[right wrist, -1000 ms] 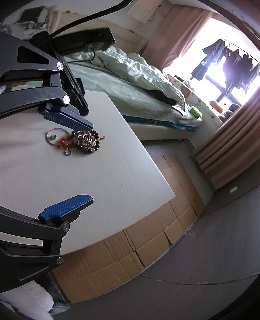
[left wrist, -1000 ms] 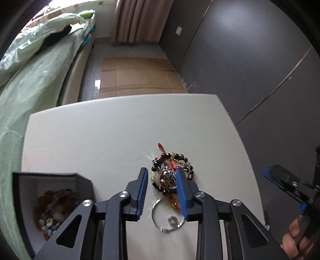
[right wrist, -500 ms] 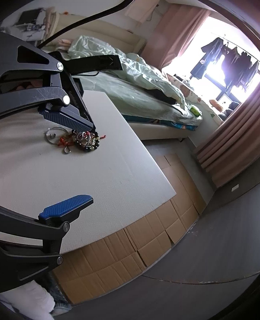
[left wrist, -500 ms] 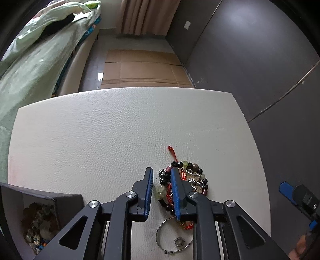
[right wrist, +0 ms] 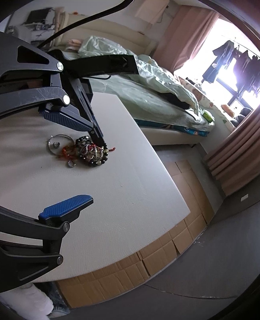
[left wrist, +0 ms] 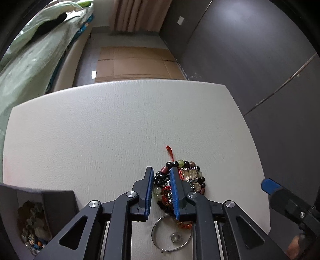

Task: Organize jewelry
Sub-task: 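Lower the left gripper onto the beaded pendant with red cord and close it, then carry the beaded pendant to the black box with the left gripper and release it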

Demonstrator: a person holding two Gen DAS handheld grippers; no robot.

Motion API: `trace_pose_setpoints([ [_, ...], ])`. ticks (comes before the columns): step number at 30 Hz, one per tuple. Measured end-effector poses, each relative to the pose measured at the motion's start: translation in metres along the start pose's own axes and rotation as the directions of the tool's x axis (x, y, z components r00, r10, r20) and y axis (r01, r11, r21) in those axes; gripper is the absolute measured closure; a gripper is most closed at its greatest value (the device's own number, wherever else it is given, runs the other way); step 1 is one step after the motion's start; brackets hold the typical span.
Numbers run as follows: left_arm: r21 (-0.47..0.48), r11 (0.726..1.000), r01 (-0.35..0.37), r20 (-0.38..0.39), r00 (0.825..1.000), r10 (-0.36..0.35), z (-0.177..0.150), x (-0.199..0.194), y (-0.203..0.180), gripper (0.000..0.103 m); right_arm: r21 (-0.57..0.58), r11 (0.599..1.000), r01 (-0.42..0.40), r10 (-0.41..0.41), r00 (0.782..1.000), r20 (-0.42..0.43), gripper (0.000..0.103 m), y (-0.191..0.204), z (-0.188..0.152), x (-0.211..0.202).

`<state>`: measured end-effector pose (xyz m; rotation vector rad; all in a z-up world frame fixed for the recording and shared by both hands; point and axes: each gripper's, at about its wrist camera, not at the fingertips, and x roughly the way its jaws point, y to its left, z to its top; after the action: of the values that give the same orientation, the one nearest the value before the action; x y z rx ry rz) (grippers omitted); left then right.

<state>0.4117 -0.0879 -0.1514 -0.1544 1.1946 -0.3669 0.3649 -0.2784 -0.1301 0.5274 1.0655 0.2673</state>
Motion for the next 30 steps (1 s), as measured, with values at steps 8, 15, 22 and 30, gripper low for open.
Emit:
trace_pose_setpoints([
  [8,-0.009,0.996,0.083,0.013,0.996,-0.083,0.000,-0.020,0.002,0.095,-0.004,1.000,0.000,0.000,1.000,-0.021,0.037,0.000,0.004,0.009],
  [15,-0.007,0.984,0.180,0.092,0.980,-0.179,0.003,-0.057,-0.003,0.095,-0.037,0.999,-0.022,0.019,0.998,-0.057,0.043,0.005,0.006,0.019],
  [22,0.002,0.985,0.174,0.195,0.966,-0.171,0.003,-0.098,0.002,0.095,-0.069,0.997,-0.036,0.031,0.997,-0.072,0.048,0.011,0.011,0.028],
  [30,-0.044,0.987,0.156,0.261,0.955,-0.139,0.000,-0.125,0.028,0.095,-0.159,0.987,-0.023,0.001,0.991,-0.135,0.048,0.034,0.004,0.048],
])
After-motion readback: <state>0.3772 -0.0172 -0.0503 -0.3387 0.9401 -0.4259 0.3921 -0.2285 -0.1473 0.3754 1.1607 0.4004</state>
